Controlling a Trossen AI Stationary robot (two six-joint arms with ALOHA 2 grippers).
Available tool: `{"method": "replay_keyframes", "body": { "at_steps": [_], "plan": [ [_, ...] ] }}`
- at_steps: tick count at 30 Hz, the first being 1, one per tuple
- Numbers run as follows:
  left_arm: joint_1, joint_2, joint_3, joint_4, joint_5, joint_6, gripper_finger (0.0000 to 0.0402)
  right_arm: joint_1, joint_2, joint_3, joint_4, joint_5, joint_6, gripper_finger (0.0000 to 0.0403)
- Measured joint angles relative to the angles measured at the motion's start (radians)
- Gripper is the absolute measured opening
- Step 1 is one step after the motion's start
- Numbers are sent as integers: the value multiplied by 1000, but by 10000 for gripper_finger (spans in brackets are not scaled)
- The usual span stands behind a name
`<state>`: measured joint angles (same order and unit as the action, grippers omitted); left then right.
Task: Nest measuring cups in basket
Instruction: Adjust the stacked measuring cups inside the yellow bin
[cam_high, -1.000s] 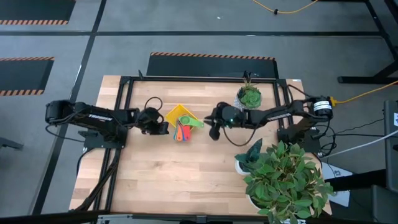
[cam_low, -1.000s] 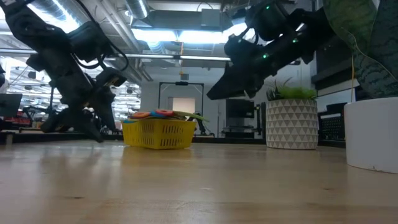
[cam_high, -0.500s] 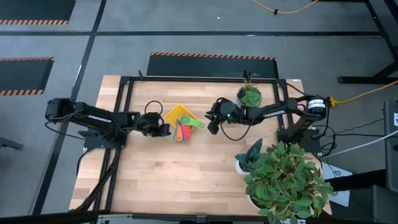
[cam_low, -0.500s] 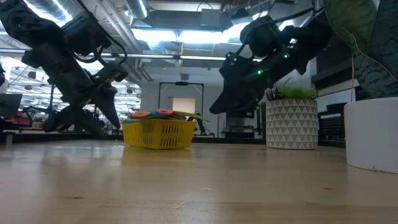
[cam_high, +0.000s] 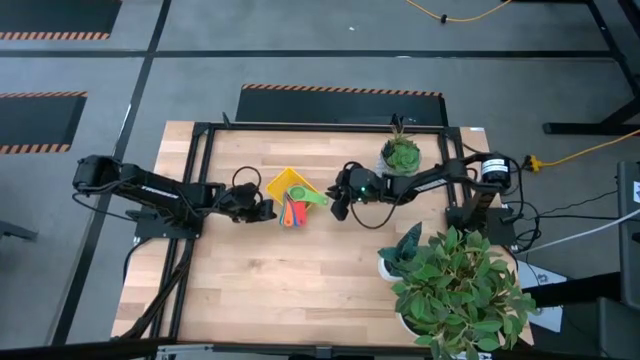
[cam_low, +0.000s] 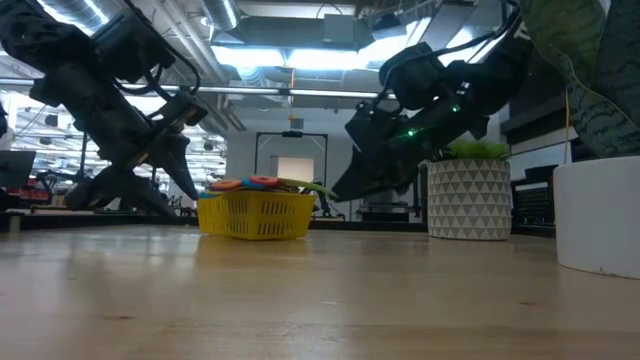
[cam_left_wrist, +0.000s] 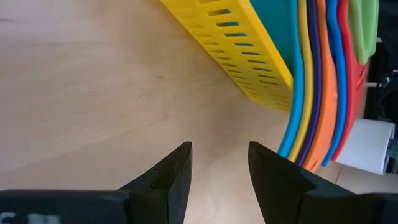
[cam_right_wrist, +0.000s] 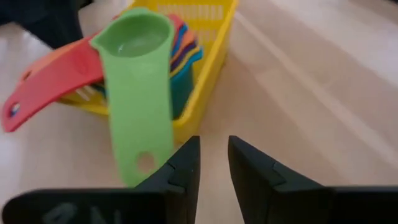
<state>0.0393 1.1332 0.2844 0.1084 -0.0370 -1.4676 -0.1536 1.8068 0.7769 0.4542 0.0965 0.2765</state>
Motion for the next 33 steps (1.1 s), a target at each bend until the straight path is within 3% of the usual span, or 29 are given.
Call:
{"method": "replay_keyframes", "body": {
  "at_steps": [14, 33],
  "plan": [
    [-10, 0, 0, 15, -7, -26, 150, 94, 46, 0, 92, -4, 11, 87],
    [-10, 0, 0, 6, -7, -23, 150, 140, 46, 0, 144, -3, 7, 87]
  ]
}}
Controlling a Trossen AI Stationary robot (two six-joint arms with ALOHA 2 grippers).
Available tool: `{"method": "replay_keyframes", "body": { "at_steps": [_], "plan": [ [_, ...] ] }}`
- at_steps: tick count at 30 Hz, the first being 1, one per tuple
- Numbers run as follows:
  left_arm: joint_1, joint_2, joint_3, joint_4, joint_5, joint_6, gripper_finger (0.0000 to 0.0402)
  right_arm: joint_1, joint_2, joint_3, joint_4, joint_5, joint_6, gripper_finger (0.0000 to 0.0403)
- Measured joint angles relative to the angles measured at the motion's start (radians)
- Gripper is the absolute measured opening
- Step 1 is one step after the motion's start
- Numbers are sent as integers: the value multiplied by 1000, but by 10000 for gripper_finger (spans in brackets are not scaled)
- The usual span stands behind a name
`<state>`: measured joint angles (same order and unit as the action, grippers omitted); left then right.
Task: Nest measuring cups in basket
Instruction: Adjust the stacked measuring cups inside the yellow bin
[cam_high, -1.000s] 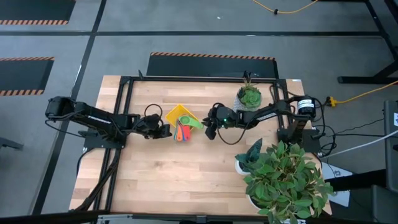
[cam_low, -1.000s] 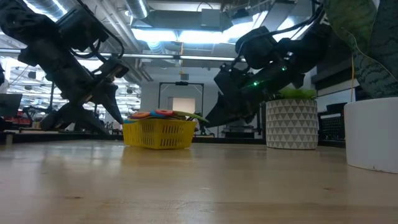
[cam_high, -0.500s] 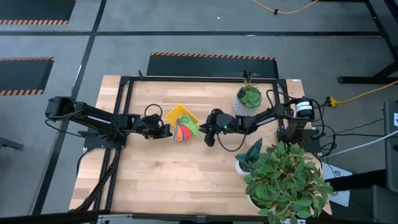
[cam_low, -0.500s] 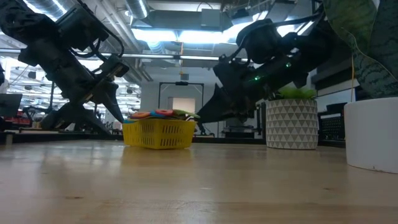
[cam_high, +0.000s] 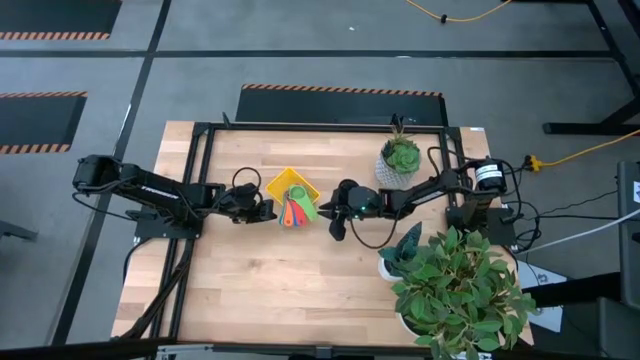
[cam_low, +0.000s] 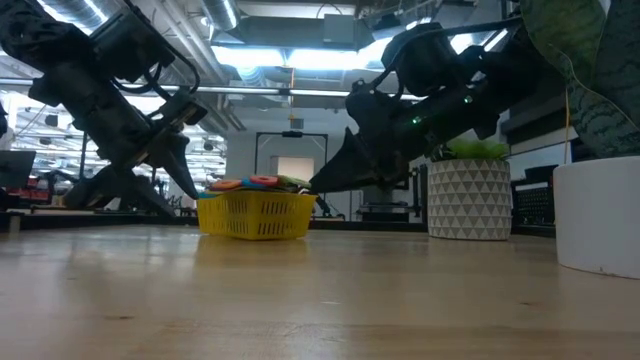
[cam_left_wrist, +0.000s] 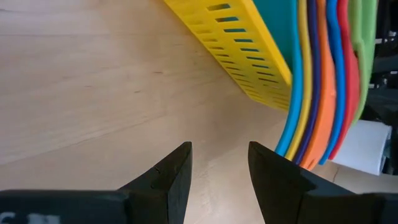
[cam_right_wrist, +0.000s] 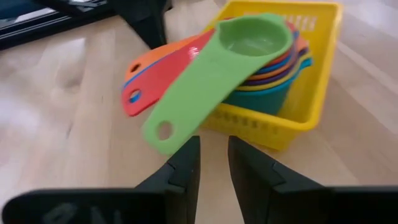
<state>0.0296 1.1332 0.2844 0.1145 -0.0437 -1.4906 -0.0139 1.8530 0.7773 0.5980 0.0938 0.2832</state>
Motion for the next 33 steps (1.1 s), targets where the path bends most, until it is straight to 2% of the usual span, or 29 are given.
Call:
{"method": "replay_keyframes", "body": {
  "at_steps": [16, 20, 25, 33],
  "plan": [
    [1, 0, 0, -9, -22, 0, 150, -103, 0, 0, -3, 5, -3, 87],
    [0, 0, 0, -9, -14, 0, 150, -99, 0, 0, -27, -48, -26, 87],
    [0, 0, 0, -9, -14, 0, 150, -84, 14, 0, -45, -20, -33, 87],
    [0, 0, 0, -6, -14, 0, 150, -85, 83, 0, 45, -16, -23, 87]
  ]
}}
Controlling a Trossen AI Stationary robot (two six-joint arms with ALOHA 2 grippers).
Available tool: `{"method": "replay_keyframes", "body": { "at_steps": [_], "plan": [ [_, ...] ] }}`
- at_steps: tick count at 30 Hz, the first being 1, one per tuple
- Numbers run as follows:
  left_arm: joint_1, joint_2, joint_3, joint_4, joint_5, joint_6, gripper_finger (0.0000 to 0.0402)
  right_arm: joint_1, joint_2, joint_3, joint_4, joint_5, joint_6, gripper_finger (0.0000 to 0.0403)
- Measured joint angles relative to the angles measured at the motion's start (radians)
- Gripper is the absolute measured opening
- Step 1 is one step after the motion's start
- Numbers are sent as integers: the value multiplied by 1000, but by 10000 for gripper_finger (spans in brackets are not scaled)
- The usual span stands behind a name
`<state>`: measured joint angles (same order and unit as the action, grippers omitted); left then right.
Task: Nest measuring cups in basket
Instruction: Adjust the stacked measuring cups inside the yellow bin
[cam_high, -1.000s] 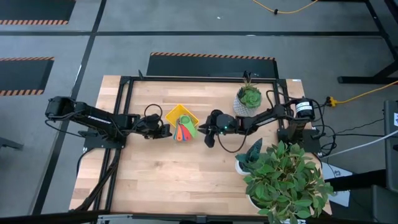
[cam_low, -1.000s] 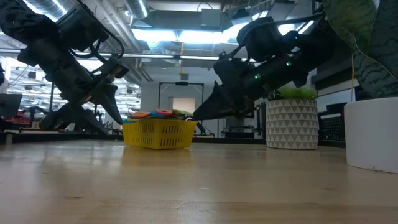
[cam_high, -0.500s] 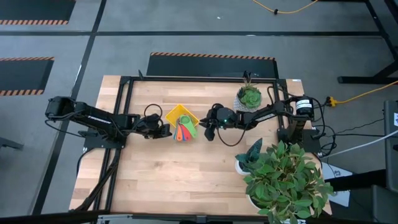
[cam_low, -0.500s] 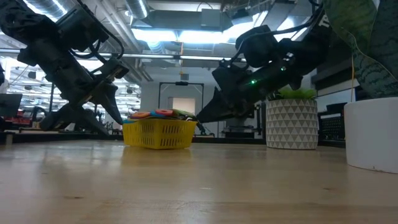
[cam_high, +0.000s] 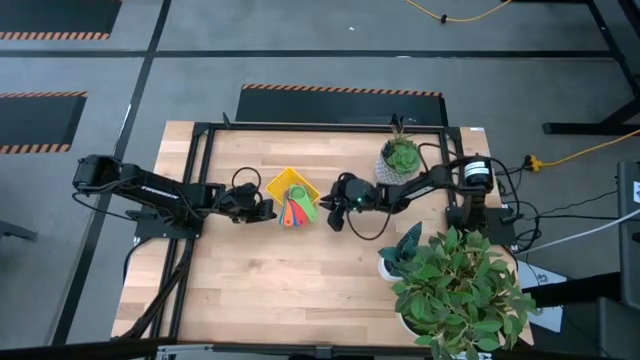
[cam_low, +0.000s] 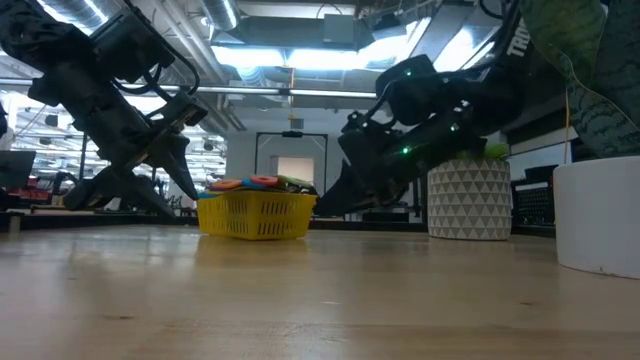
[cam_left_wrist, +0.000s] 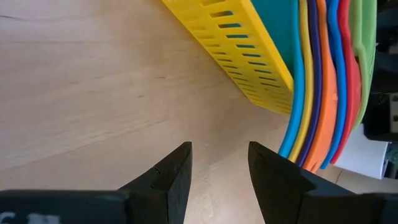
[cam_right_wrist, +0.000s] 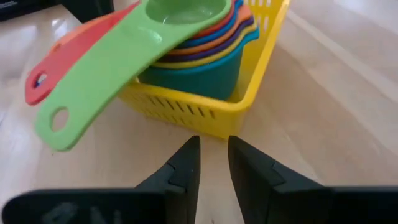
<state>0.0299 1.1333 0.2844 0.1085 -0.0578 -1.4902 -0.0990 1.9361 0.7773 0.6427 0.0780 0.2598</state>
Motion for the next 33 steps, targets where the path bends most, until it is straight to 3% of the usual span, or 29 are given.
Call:
{"method": "replay_keyframes", "body": {
  "at_steps": [22, 27, 33],
  "plan": [
    [0, 0, 0, 6, -3, 0, 150, -107, 35, 119, 9, 36, -6, 87],
    [-16, 0, 0, 7, -2, -1, 150, -115, 35, 119, -19, -36, 32, 87],
    [-45, 0, 0, 8, -37, -45, 150, -46, 34, 120, -44, -69, 50, 87]
  ]
}}
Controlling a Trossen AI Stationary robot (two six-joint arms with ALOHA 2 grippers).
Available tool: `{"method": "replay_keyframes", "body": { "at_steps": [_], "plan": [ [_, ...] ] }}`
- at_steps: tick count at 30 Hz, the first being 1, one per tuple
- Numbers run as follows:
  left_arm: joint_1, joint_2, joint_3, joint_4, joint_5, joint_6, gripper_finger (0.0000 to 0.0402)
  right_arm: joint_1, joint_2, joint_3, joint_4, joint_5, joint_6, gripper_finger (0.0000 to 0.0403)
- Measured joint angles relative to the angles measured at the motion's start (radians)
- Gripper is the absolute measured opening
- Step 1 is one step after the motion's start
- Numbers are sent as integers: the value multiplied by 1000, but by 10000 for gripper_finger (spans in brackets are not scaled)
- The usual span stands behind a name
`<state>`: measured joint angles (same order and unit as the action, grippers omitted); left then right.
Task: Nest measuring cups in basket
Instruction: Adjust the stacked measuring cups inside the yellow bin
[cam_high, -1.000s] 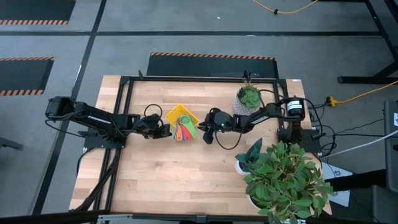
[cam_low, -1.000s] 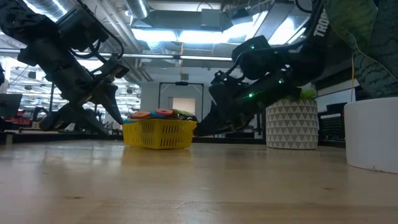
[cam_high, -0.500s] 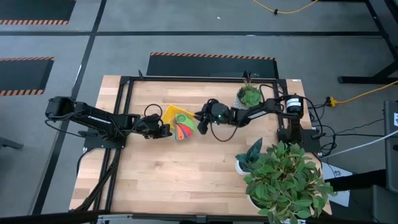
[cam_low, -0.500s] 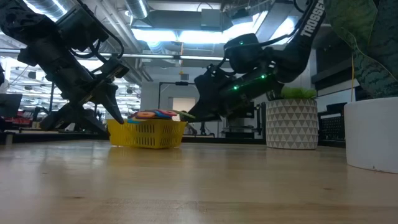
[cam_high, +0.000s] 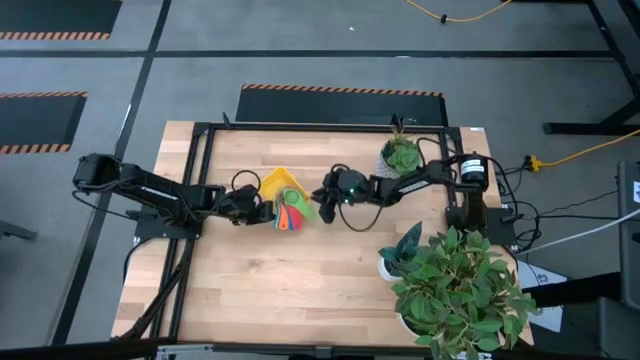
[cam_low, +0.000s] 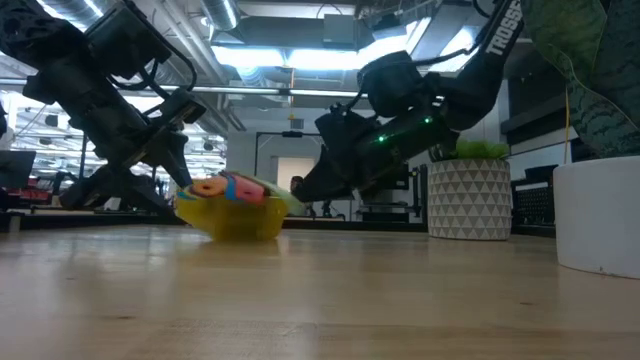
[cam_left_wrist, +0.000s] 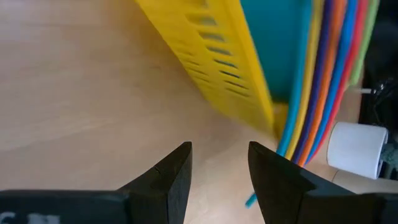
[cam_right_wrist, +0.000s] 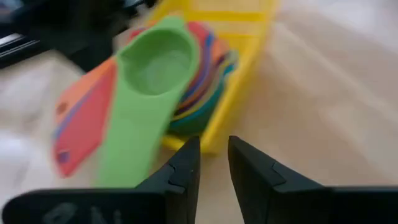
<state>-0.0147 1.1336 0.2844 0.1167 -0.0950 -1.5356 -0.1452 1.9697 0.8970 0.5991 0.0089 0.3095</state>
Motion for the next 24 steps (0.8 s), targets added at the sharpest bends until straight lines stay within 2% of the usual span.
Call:
{"method": "replay_keyframes", "body": {
  "at_steps": [7, 12, 18, 24],
  "plan": [
    [-1, 0, 0, 0, -1, -3, 150, 53, 0, 0, 0, -2, -2, 87],
    [-1, 0, 0, 1, -1, -3, 150, 46, 0, 0, 1, 55, -3, 87],
    [-2, 0, 0, 2, 9, -11, 150, 54, 0, 0, 1, 2, 25, 87],
    [-2, 0, 0, 34, 8, -36, 150, 93, 0, 0, 11, -4, 28, 87]
  ]
}}
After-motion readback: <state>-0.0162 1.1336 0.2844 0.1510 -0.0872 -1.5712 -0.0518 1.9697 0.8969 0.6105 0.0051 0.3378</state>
